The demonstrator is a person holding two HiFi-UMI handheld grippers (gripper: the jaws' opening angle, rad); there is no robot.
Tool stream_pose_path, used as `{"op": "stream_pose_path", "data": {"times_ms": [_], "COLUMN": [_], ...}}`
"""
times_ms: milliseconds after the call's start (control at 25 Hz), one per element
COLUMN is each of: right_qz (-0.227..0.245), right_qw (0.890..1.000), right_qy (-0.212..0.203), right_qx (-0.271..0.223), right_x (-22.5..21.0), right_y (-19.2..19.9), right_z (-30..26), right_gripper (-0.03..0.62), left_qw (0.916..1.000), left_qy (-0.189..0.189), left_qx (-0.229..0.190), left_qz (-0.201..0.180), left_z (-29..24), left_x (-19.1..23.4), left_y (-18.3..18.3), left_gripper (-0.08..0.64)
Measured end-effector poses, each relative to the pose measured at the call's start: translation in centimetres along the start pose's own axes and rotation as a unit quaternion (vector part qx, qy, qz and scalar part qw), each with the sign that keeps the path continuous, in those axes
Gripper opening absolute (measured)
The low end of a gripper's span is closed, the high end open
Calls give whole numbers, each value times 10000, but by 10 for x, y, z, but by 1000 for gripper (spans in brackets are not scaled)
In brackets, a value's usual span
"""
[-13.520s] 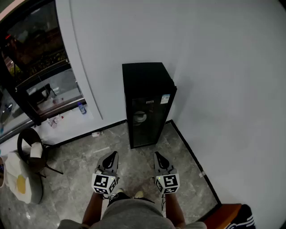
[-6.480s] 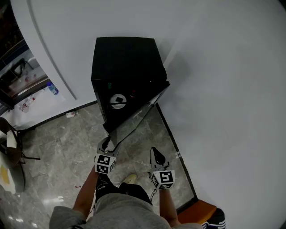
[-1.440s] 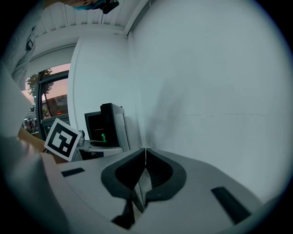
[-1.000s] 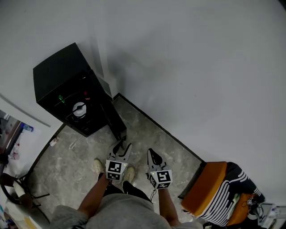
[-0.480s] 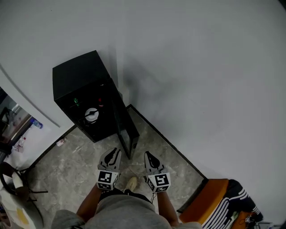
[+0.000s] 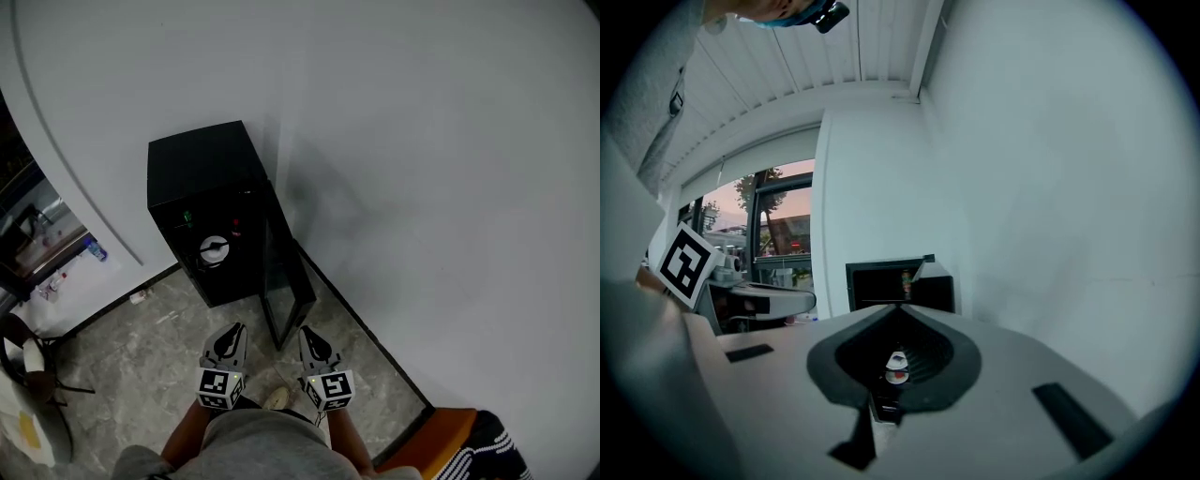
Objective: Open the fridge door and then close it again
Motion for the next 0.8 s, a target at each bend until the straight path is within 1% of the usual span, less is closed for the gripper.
{"op": "stream_pose_path", "data": {"times_ms": [160, 320, 520, 640, 800], "right_qz": [90, 110, 75, 63, 64], "right_qw": [9997, 9994, 9994, 9995, 9996], "right_qy": [-211, -328, -331, -303, -272], "right_qx": [-2, -2, -8, 8, 8], "right_x": [12, 20, 21, 21, 20], "right_y": [-4, -5, -4, -3, -3], "right_z": [-8, -15, -17, -16, -13], "right_gripper": [25, 25, 25, 24, 25], "left_qw": [9999, 9997, 9998, 9998, 9996], "left_qy": [-113, -221, -178, -151, -179], "left_qx": [-95, -93, -18, -86, -188], "left_qz": [42, 72, 73, 105, -118], "left_z": [8, 13, 13, 13, 14], "left_x": [8, 15, 18, 17, 13], "left_y": [-6, -6, -4, -6, -8], "left_gripper": [35, 35, 32, 26, 26]}}
Point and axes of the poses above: the fingertips, and each gripper's own axes: z backward along the fingers, x to its left, y out of its underside, the point moved 6 cm from there along z, backward along the fingers, and after that the axes turned 13 degrees about -y, right-handed, at the moved point
